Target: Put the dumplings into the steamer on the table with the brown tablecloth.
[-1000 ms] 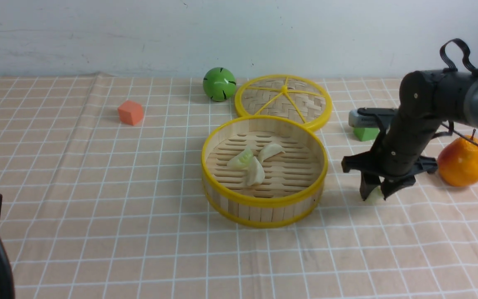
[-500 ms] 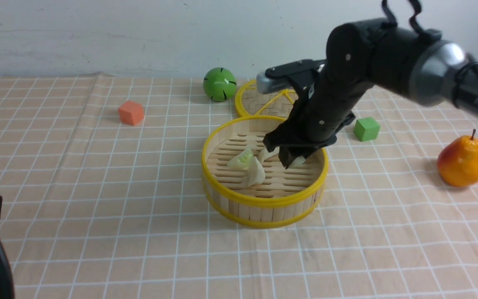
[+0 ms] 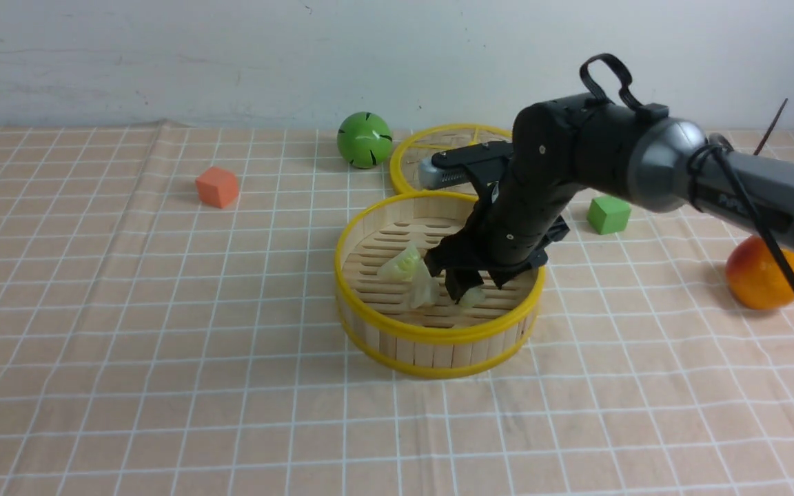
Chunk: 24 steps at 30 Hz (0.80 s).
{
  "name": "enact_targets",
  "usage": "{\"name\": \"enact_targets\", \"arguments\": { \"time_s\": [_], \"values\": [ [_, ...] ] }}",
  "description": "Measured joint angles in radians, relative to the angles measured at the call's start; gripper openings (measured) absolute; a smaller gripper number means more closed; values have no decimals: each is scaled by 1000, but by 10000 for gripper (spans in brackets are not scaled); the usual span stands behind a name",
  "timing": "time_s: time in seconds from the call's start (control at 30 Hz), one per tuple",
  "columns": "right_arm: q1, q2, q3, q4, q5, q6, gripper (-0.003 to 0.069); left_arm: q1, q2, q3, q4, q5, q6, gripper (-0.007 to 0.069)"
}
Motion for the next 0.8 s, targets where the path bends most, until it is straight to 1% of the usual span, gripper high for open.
{"name": "enact_targets", "arguments": {
  "time_s": [0.07, 0.13, 0.17, 0.2, 0.27, 0.33, 0.4, 0.43, 0.47, 0.57, 0.63, 0.67, 0.73, 0.8],
  "values": [
    [0, -27, -10, 1, 51, 0, 469, 0, -85, 90, 0, -29, 0, 0],
    [1, -75, -13, 11, 85, 0, 449, 0, -167, 168, -2, -52, -4, 1],
    [1, -80, -13, 13, 92, 0, 442, 0, -175, 168, -2, -54, -4, 1],
    [1, -140, -14, 43, 123, -6, 403, 0, -253, 231, -5, -78, -24, 2],
    [1, -186, -14, 71, 142, -22, 368, 0, -312, 275, -5, -103, -47, 3],
    [7, -263, 0, 106, 151, -79, 302, 0, -370, 320, -3, -143, -79, 3],
    [19, -331, 35, 116, 152, -115, 233, 0, -422, 357, 3, -192, -106, 5],
    [20, -346, 46, 116, 151, -119, 226, 0, -422, 360, 3, -195, -108, 6],
    [27, -396, 86, 116, 145, -136, 177, 0, -442, 376, 6, -214, -114, 6],
    [38, -531, 228, 120, 92, -149, 80, 0, -454, 402, 6, -234, -122, 10],
    [39, -604, 299, 120, 43, -152, 47, 0, -454, 407, 6, -237, -123, 13],
    [39, -694, 411, 120, -25, -165, 6, 0, -454, 408, 6, -239, -123, 15],
    [39, -812, 536, 120, -115, -175, -18, 0, -454, 408, 6, -239, -125, 18],
    [39, -885, 609, 120, -165, -177, -21, 0, -454, 408, 6, -239, -125, 18]
  ]
}}
